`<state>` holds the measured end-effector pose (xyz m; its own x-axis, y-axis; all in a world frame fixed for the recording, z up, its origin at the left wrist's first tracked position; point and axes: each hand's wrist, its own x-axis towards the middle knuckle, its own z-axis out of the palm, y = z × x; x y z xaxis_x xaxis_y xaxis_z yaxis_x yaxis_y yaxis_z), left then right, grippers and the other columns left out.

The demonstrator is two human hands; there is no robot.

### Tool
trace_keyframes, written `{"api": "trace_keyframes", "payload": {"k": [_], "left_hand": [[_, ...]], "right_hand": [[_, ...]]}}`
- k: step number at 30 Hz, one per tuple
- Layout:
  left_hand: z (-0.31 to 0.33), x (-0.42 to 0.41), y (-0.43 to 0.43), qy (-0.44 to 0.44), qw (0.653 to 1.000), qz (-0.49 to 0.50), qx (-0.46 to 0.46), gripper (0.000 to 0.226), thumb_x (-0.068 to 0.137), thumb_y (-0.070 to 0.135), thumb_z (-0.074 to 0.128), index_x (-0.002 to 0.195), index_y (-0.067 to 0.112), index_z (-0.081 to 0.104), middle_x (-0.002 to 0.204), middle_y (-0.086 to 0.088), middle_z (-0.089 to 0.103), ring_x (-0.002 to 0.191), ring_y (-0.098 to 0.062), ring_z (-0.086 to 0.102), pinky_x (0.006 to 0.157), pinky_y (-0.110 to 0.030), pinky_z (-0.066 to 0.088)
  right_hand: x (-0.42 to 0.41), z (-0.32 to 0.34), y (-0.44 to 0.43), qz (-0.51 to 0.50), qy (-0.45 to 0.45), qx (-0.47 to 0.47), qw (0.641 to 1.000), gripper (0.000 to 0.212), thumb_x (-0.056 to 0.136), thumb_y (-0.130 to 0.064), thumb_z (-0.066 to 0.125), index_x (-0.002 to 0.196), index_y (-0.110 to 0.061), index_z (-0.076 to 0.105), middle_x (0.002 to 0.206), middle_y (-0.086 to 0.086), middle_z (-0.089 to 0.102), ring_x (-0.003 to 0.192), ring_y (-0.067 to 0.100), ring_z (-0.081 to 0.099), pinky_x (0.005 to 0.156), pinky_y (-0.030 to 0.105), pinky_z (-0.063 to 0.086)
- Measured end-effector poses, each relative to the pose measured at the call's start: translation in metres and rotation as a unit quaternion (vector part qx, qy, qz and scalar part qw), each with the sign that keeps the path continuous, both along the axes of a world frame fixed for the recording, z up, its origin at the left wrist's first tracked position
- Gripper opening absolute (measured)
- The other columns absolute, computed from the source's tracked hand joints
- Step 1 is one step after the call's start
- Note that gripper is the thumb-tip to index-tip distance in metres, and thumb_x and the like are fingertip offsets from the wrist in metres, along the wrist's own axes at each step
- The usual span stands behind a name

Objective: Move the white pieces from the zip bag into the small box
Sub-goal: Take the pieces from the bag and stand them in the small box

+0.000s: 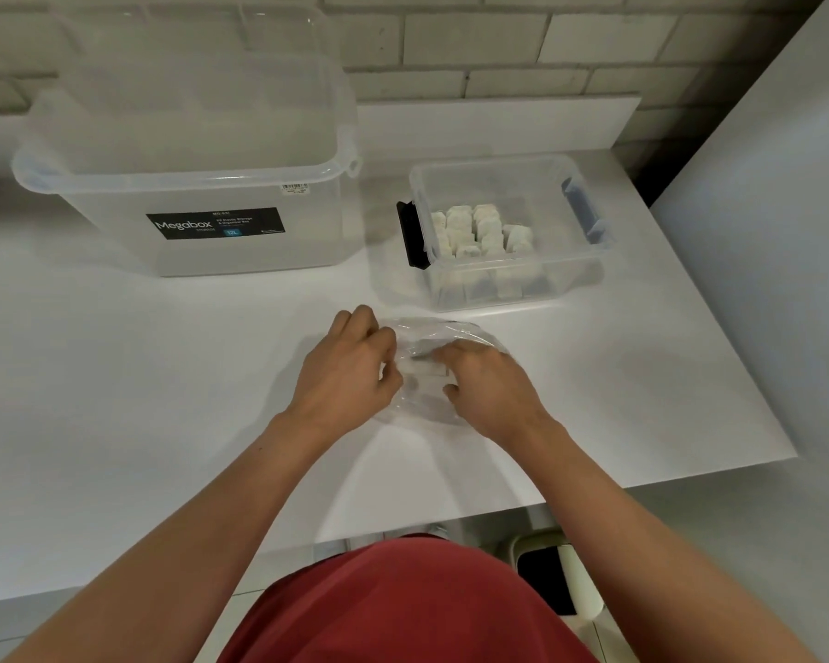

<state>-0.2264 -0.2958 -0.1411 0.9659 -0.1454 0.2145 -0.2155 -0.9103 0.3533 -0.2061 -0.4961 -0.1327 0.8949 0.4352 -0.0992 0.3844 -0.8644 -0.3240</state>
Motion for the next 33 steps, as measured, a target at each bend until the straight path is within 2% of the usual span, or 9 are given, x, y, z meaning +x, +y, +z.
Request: {"api": "trace_keyframes", "payload": {"k": [4, 8, 10, 14, 17, 20, 27, 30, 33], "left_hand": [[-0.003, 0.003, 0.001, -0.02, 0.998, 0.005, 0.053, 0.031, 0.064, -0.005, 0.071, 0.087, 0.014, 0.062, 0.1, -0.004, 0.051, 0.089, -0.028, 0.048, 0.056, -0.03, 0.031], [-0.003, 0.002, -0.001, 0.011, 0.999, -0.022, 0.042, 0.054, 0.058, -0.017, 0.064, 0.092, 0.025, 0.069, 0.129, -0.009, 0.05, 0.118, -0.033, 0.04, 0.074, -0.038, 0.045], [-0.003, 0.0, -0.001, 0.032, 0.996, -0.015, 0.08, 0.064, 0.059, -0.012, 0.069, 0.11, 0.028, 0.073, 0.138, -0.011, 0.046, 0.131, -0.038, 0.036, 0.089, -0.045, 0.045], [0.002, 0.003, -0.005, 0.082, 0.991, 0.043, 0.101, 0.097, 0.06, -0.005, 0.07, 0.15, 0.022, 0.044, 0.148, -0.016, 0.032, 0.139, -0.04, 0.025, 0.102, -0.049, 0.042], [0.006, 0.003, -0.006, 0.148, 0.987, 0.026, 0.055, 0.104, 0.068, -0.007, 0.064, 0.157, 0.028, 0.023, 0.148, -0.01, 0.02, 0.136, -0.034, 0.022, 0.084, -0.042, 0.055], [0.012, 0.002, -0.002, 0.189, 0.982, 0.006, 0.015, 0.105, 0.073, -0.001, 0.068, 0.158, 0.031, 0.016, 0.139, -0.003, 0.022, 0.123, -0.027, 0.03, 0.074, -0.043, 0.058], [0.017, 0.004, -0.005, 0.17, 0.985, 0.002, -0.006, 0.098, 0.077, 0.01, 0.074, 0.158, 0.03, 0.024, 0.134, -0.001, 0.033, 0.116, -0.023, 0.034, 0.081, -0.041, 0.055], [0.017, 0.001, -0.008, 0.164, 0.986, -0.001, -0.018, 0.096, 0.078, 0.012, 0.074, 0.157, 0.033, 0.025, 0.135, 0.001, 0.034, 0.118, -0.022, 0.034, 0.08, -0.039, 0.054], [0.014, -0.004, -0.012, 0.14, 0.989, 0.001, -0.036, 0.093, 0.078, 0.015, 0.075, 0.156, 0.034, 0.029, 0.138, 0.0, 0.034, 0.121, -0.023, 0.036, 0.081, -0.041, 0.055]], "right_hand": [[0.008, 0.0, -0.005, 0.001, 0.051, -0.016, 0.999, 0.08, 0.075, -0.013, 0.076, 0.147, -0.032, 0.046, 0.14, -0.004, 0.062, 0.124, 0.025, 0.061, 0.093, 0.038, 0.054], [0.016, -0.004, -0.004, -0.009, 0.08, -0.009, 0.997, 0.073, 0.08, -0.023, 0.079, 0.147, -0.027, 0.049, 0.145, -0.004, 0.057, 0.134, 0.021, 0.053, 0.101, 0.033, 0.048], [0.017, -0.002, -0.002, 0.006, 0.091, -0.025, 0.996, 0.078, 0.082, -0.025, 0.078, 0.152, -0.026, 0.044, 0.152, -0.002, 0.05, 0.14, 0.021, 0.047, 0.106, 0.033, 0.045], [0.023, 0.005, 0.007, 0.051, 0.133, -0.116, 0.983, 0.09, 0.085, -0.028, 0.076, 0.161, -0.027, 0.026, 0.167, 0.003, 0.025, 0.151, 0.027, 0.029, 0.118, 0.037, 0.032], [0.021, 0.001, 0.017, 0.047, 0.116, -0.126, 0.984, 0.07, 0.087, -0.026, 0.069, 0.152, -0.03, 0.043, 0.151, -0.004, 0.041, 0.135, 0.032, 0.043, 0.102, 0.046, 0.051], [0.009, -0.003, 0.024, 0.017, 0.031, -0.111, 0.993, 0.046, 0.092, -0.032, 0.063, 0.138, -0.028, 0.057, 0.133, -0.006, 0.059, 0.124, 0.027, 0.052, 0.083, 0.04, 0.056], [-0.007, -0.018, 0.012, 0.084, -0.086, -0.117, 0.986, 0.032, 0.084, -0.008, 0.063, 0.113, -0.018, 0.07, 0.1, -0.001, 0.07, 0.1, 0.028, 0.06, 0.055, 0.031, 0.036], [-0.009, -0.017, 0.001, 0.05, -0.119, -0.054, 0.99, 0.014, 0.083, -0.014, 0.069, 0.095, -0.019, 0.074, 0.089, -0.004, 0.073, 0.091, 0.025, 0.065, 0.053, 0.032, 0.049], [-0.011, 0.005, -0.014, -0.059, -0.036, 0.161, 0.984, 0.016, 0.089, -0.019, 0.068, 0.102, -0.025, 0.076, 0.096, -0.011, 0.077, 0.092, 0.011, 0.07, 0.076, 0.035, 0.06]]}}
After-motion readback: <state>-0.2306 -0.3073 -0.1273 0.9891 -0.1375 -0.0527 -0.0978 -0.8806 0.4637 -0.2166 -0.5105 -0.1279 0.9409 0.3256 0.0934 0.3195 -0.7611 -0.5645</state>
